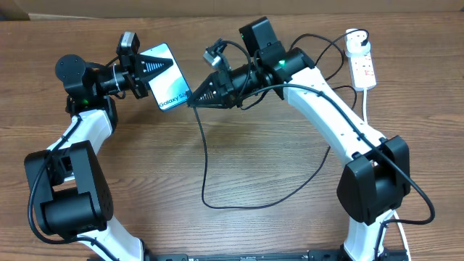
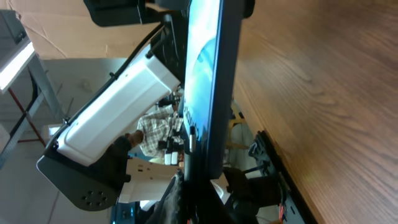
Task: Plug charger to phone and switch on socket
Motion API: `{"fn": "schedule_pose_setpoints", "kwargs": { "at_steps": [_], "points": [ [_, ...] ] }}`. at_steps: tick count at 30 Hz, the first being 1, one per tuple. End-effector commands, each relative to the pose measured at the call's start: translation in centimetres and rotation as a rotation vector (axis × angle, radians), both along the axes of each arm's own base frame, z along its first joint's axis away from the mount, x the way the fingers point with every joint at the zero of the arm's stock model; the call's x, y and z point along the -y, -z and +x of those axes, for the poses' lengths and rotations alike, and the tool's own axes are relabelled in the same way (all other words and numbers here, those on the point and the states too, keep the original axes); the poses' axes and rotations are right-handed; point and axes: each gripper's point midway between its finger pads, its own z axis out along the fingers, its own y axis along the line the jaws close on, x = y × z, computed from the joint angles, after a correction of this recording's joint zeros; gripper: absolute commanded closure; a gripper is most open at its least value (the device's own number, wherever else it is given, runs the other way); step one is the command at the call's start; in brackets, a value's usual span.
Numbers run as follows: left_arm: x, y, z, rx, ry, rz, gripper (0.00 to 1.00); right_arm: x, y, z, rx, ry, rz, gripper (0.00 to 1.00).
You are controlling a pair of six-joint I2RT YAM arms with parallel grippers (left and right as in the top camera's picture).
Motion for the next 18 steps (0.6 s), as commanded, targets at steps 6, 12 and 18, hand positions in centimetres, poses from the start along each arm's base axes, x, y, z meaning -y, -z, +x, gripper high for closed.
{"fn": "schedule_pose_setpoints", "kwargs": {
  "at_steps": [6, 12, 18],
  "points": [
    [0.3, -0.7, -0.5, -0.011, 0.035, 0.003, 0.96, -0.4, -1.1, -1.9, 0.022, -0.11, 0.114, 0.96],
    [0.3, -0.8, -0.4, -0.055, 0.032, -0.008, 0.96, -1.2, -1.6, -4.1, 0.024, -0.186, 0.159, 0.96],
    [-0.1, -0.8, -0.1, -0.066, 0.008, -0.015, 0.96, -0.9, -0.3, -4.4, 0.032, -0.169, 0.103, 0.96]
  ]
}}
